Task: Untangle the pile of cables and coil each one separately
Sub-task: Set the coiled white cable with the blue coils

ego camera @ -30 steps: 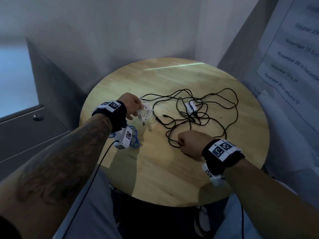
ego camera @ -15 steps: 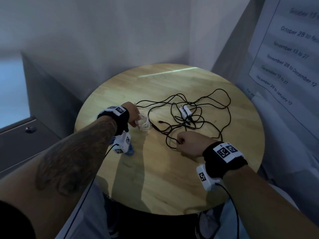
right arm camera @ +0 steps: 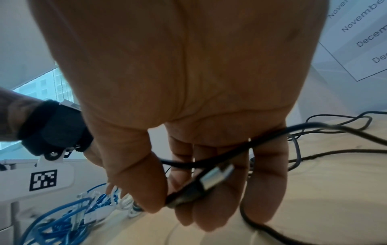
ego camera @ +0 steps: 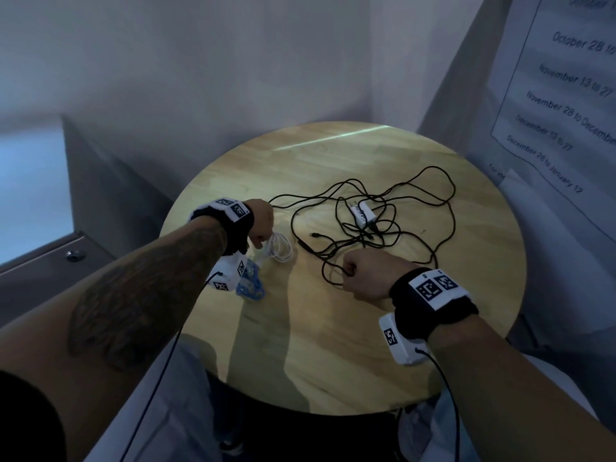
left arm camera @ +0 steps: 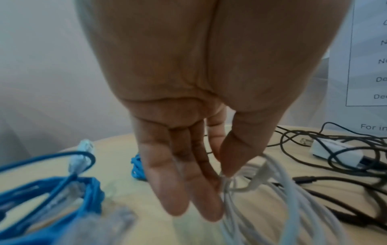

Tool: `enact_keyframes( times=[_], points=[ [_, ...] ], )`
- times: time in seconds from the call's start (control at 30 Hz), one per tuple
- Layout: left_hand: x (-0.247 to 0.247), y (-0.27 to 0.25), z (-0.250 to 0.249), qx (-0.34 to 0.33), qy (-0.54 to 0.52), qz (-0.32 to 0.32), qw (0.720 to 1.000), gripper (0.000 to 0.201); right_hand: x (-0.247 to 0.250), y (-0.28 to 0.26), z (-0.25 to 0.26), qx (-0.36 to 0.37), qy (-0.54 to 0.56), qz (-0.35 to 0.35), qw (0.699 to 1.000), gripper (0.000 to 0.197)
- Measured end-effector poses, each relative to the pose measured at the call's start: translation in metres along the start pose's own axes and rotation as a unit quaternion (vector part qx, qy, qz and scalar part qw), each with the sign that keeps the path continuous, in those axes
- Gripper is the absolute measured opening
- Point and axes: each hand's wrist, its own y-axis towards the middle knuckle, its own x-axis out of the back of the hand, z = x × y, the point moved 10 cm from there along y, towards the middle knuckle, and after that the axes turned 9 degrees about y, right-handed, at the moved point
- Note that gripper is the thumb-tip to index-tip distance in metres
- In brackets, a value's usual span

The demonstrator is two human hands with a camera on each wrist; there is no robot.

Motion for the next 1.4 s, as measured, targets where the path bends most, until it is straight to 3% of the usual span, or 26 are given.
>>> enact_keyframes(
  times=[0.07,0.17,0.23,0.37,0.43,0.53,0.6,0.73,0.83,0.97,1.07,1.13,1.27,1.4],
  points=[
    [-0.001,0.004,-0.009,-0.025,0.008,-0.003,1.0,0.023,-0.002,-0.002,0.001,-0.002,0.001,0.009,1.0,0.013],
    [0.003,0.007,-0.02,-0.057,0.014,-0.032,0.998,0.025,0.006,-0.007,0.003,-0.007,0.019,-0.005,1.0,0.037],
    [-0.004,0.007,-0.031,-0.093,0.038,-0.016,0.995,0.03,0.023,-0.01,0.009,0.008,0.06,-0.068,0.996,0.051],
    [-0.005,0.004,-0.033,-0.108,0.059,-0.026,0.992,0.027,0.041,-0.011,0.031,0.072,0.114,-0.19,0.973,0.047],
    [0.004,0.0,-0.027,-0.11,0.034,-0.049,0.992,0.022,0.034,-0.006,0.038,0.085,0.15,-0.189,0.967,0.055],
    [0.028,-0.021,-0.029,-0.15,-0.012,-0.103,0.983,0.005,0.009,0.002,0.047,0.072,0.235,-0.13,0.961,0.073],
    [0.041,-0.041,-0.038,-0.187,-0.035,-0.132,0.973,0.003,-0.002,0.004,0.054,0.078,0.299,-0.113,0.944,0.066],
    [0.041,-0.065,-0.042,-0.213,-0.106,-0.131,0.962,0.004,0.002,0.0,0.054,0.095,0.387,-0.139,0.907,0.036],
    [0.039,-0.075,-0.039,-0.224,-0.234,-0.106,0.94,0.008,0.013,-0.001,0.046,0.108,0.425,-0.157,0.885,0.024],
    [0.029,-0.087,-0.044,-0.25,-0.378,-0.021,0.891,0.02,0.029,-0.007,0.043,0.13,0.395,-0.221,0.882,0.024],
    [0.032,-0.085,-0.037,-0.248,-0.4,-0.06,0.881,0.016,0.034,-0.01,0.046,0.144,0.42,-0.211,0.871,0.023],
    [0.033,-0.082,-0.031,-0.241,-0.401,-0.082,0.88,0.016,0.031,-0.009,0.048,0.139,0.45,-0.159,0.868,0.023],
    [0.033,-0.079,-0.026,-0.232,-0.399,-0.089,0.883,0.018,0.023,-0.006,0.042,0.11,0.536,-0.075,0.834,0.016],
    [0.035,-0.081,-0.03,-0.235,-0.372,-0.091,0.893,0.014,0.03,-0.006,0.042,0.134,0.492,-0.1,0.855,0.009]
  ],
)
